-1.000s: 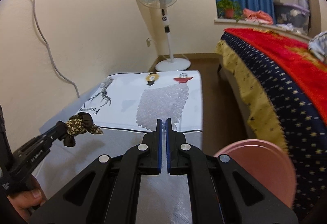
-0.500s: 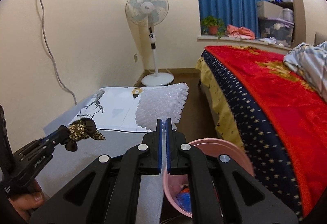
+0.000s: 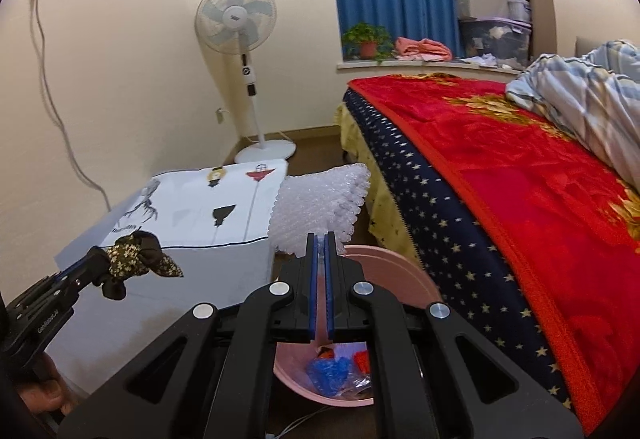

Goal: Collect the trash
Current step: 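Lift and carry the cloth and foam net with both grippers over the pink bin, then open both grippers to drop the cloth and foam net into the bin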

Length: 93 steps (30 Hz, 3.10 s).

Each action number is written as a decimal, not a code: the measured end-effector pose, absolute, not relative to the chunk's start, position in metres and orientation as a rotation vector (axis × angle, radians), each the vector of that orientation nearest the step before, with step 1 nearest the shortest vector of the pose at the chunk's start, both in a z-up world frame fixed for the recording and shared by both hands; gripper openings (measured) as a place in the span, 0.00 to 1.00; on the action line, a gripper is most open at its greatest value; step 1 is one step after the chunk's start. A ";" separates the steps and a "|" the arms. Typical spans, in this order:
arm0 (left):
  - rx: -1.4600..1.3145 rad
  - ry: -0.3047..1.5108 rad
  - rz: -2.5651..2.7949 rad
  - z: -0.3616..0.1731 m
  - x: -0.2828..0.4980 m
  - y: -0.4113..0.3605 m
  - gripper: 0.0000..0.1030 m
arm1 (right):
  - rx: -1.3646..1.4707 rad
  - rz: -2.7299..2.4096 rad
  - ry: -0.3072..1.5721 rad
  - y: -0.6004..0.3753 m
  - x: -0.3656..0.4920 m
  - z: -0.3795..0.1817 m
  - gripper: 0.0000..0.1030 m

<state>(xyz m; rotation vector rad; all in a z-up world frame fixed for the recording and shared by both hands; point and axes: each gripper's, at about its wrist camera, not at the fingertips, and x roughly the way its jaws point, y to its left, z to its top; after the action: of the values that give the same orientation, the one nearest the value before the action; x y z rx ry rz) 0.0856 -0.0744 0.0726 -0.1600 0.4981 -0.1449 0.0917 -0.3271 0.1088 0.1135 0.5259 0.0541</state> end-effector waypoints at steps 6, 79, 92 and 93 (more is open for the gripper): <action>-0.165 0.520 -0.154 0.064 0.088 -0.081 0.08 | 0.085 0.023 0.520 -0.328 0.091 0.104 0.03; -0.138 0.632 -0.328 0.012 0.154 -0.186 0.08 | 0.047 -0.113 0.580 -0.368 0.121 0.079 0.04; -0.096 0.593 -0.328 0.033 0.131 -0.163 0.64 | 0.118 -0.139 0.552 -0.382 0.109 0.084 0.82; -0.093 0.580 -0.321 0.037 0.124 -0.158 0.67 | 0.120 -0.138 0.539 -0.381 0.105 0.087 0.90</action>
<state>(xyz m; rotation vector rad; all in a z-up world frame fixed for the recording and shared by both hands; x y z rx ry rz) 0.1242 -0.1582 0.0366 -0.0934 0.5801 -0.3210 0.1048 -0.3806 0.0869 0.1201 0.5392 -0.1381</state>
